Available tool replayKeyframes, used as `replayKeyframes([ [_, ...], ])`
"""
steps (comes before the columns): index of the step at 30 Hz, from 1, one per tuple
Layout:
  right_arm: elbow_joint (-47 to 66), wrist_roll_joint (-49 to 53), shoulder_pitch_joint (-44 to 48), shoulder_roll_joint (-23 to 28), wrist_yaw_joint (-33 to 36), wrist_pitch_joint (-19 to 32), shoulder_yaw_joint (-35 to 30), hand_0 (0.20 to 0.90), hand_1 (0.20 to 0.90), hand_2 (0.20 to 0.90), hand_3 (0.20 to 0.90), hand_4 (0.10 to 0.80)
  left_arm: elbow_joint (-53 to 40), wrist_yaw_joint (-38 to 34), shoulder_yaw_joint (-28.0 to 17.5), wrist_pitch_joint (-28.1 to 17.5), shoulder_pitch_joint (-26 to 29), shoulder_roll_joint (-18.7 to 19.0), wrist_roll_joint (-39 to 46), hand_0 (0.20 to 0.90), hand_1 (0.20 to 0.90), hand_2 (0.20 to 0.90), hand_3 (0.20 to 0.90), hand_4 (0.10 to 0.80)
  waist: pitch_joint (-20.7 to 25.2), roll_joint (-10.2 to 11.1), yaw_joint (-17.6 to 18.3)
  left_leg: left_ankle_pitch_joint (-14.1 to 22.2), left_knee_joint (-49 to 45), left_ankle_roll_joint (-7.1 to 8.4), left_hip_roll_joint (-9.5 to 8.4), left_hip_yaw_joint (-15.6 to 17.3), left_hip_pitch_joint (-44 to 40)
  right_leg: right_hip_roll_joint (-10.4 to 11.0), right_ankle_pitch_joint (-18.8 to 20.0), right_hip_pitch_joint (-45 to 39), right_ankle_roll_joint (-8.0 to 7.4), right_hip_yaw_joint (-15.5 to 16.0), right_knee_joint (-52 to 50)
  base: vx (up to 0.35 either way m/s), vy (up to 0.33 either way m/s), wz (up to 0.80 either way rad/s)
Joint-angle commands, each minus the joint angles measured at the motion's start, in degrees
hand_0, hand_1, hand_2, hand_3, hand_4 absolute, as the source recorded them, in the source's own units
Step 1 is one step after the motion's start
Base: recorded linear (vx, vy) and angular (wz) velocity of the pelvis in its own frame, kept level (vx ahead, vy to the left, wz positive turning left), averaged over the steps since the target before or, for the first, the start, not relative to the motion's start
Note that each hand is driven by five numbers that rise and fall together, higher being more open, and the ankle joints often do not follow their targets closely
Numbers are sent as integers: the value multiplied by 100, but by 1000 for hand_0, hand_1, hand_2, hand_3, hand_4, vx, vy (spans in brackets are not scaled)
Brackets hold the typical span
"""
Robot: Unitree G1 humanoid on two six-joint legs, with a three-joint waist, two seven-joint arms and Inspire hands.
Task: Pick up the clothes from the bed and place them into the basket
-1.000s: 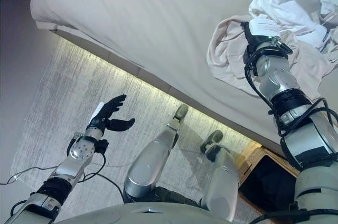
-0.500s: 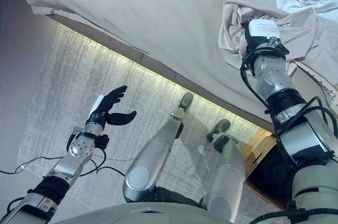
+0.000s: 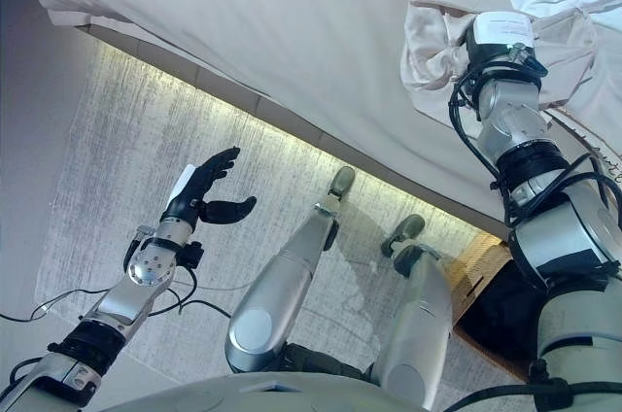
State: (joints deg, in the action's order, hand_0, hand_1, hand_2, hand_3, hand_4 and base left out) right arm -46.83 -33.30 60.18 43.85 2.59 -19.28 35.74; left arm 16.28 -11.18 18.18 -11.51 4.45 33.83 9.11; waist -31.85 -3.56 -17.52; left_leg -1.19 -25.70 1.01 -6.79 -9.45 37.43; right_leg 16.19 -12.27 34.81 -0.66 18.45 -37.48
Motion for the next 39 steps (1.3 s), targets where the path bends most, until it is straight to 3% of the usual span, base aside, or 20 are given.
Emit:
replayKeyframes([
  [1,81,150,-178,659,366,-187,-66,300,300,300,200,100,-337,-253,-73,-358,-185,92,115,900,900,900,900,800,206,-277,135,921,-536,-311,257,588,-224,-282,136,-226,-11,-23,-59,-12,34,-22],
  [5,246,124,-396,719,422,-34,-234,300,300,300,200,100,-260,-270,-99,-343,-147,57,173,900,900,900,900,800,206,-210,296,877,-234,-271,320,645,-811,-349,256,-751,-77,-151,376,-22,55,-20],
  [6,259,143,-357,737,444,-28,-259,300,300,300,200,100,-256,-268,-126,-340,-88,60,189,900,900,900,900,800,206,-204,315,669,-114,-291,329,661,-760,-358,459,-728,-26,-88,549,-106,90,-15],
  [12,616,614,-625,858,490,101,-662,300,300,300,200,100,-156,-306,-347,-120,-16,69,183,900,900,900,900,800,241,19,620,587,680,-200,436,815,-2245,-547,728,-2173,-218,-396,1734,-9,48,-39],
  [17,1029,1636,-1100,982,614,382,-1417,300,300,300,200,100,-7,-171,-465,111,-74,73,57,900,900,900,900,800,850,194,884,755,1038,-199,466,1058,-2981,-612,858,-2902,-329,-603,2388,103,60,-30],
  [21,1408,2586,-1522,1066,608,568,-2083,300,300,300,200,100,207,102,-622,161,-248,92,-80,900,900,900,900,800,1303,325,1077,859,1270,-241,460,1325,-3425,-599,1079,-3231,-508,-693,2771,137,14,-23],
  [24,1762,3463,-1509,1013,824,779,-2528,300,300,300,200,100,430,164,-750,194,-367,237,-181,900,900,900,900,800,1669,367,1124,811,1811,-206,605,1728,-3983,-516,1472,-3293,-720,-376,2771,61,-23,-46],
  [27,1982,4054,-1317,1082,1176,1121,-2872,300,300,300,200,100,452,122,-833,184,-372,318,-205,900,900,900,900,800,1870,339,1084,757,1936,-236,722,1949,-4057,-691,1080,-3477,-625,-124,2456,-94,6,-70],
  [29,2020,4187,-1310,1229,1509,1400,-2991,300,300,300,200,100,539,185,-849,150,-310,358,-171,900,900,900,900,800,1999,412,1123,735,1895,-172,731,1947,-4055,-693,1193,-3562,-608,-113,2710,-81,-62,-65],
  [39,2077,4751,-406,2378,1828,1110,-3005,300,300,300,200,100,1155,170,-460,3,-41,201,-157,900,900,900,900,800,2505,598,1533,638,2352,50,885,2154,-4477,-1007,1098,-4007,-485,-371,3490,-7,-58,-24],
])
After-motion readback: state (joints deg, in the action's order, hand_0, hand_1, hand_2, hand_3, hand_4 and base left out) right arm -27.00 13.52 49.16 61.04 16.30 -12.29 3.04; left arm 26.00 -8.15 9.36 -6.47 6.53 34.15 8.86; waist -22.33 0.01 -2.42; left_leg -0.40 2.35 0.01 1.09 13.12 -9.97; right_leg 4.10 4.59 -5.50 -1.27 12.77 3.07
